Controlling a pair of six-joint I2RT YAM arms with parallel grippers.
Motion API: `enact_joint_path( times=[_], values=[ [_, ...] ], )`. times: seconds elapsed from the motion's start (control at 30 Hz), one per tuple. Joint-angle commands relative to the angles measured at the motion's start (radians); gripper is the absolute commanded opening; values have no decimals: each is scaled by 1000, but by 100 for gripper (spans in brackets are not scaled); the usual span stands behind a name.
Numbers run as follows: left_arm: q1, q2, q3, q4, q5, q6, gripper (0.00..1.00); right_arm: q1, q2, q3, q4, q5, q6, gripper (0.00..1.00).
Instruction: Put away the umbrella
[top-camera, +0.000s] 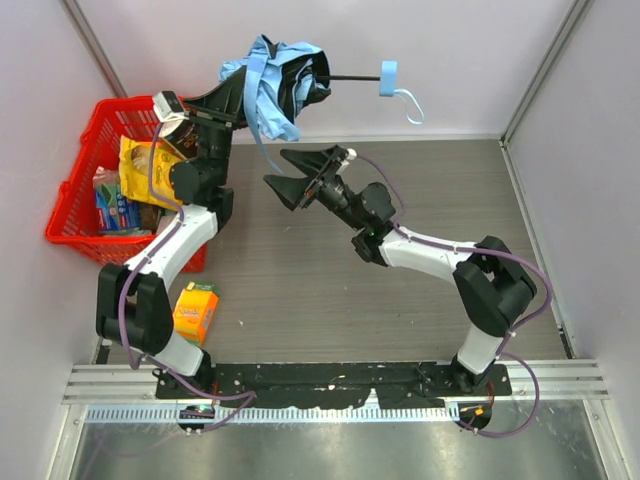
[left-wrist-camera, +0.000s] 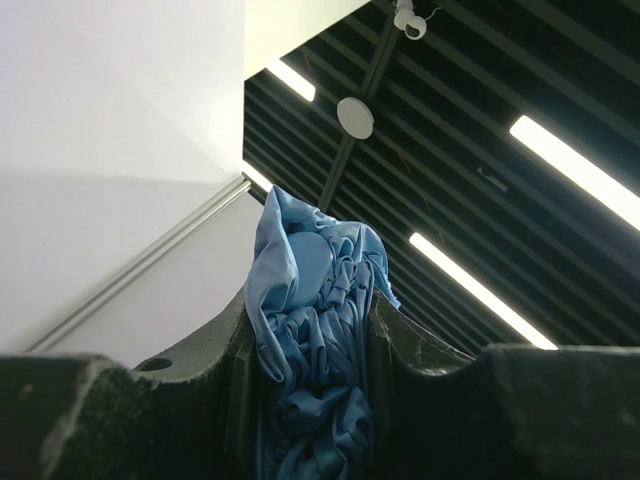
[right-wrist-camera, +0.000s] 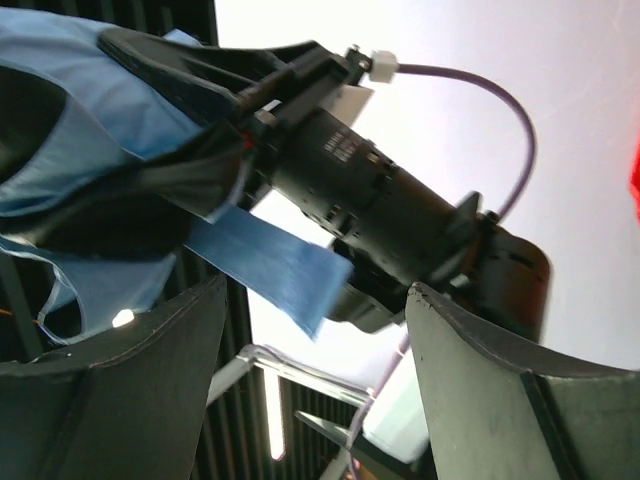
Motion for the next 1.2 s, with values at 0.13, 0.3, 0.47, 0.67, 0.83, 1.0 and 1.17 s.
enact_joint_path(
  times=[0.13, 0.3, 0.47, 0.67, 0.83, 1.0, 1.17],
  values=[
    [7, -69, 28, 272, 28, -15, 0, 8, -16, -138, 200, -97, 25, 74],
    [7, -66, 37, 272, 50, -52, 0, 12, -90, -149, 141, -90, 86, 74],
    [7, -91, 22, 274, 35, -57, 0, 27, -35, -95, 204, -82, 227, 72],
    [-1, -115, -4, 274, 18, -64, 0, 68, 36, -5, 258, -41, 336, 64],
    [-6, -123, -12, 274, 13, -66, 0, 73, 24, 30, 218, 12, 338, 64],
    [-7, -126, -17, 274, -2, -87, 0, 73, 21, 43, 223, 29, 366, 60],
    [-6, -127, -23, 272, -4, -92, 0, 74, 10, 35, 223, 30, 386, 54]
  ],
)
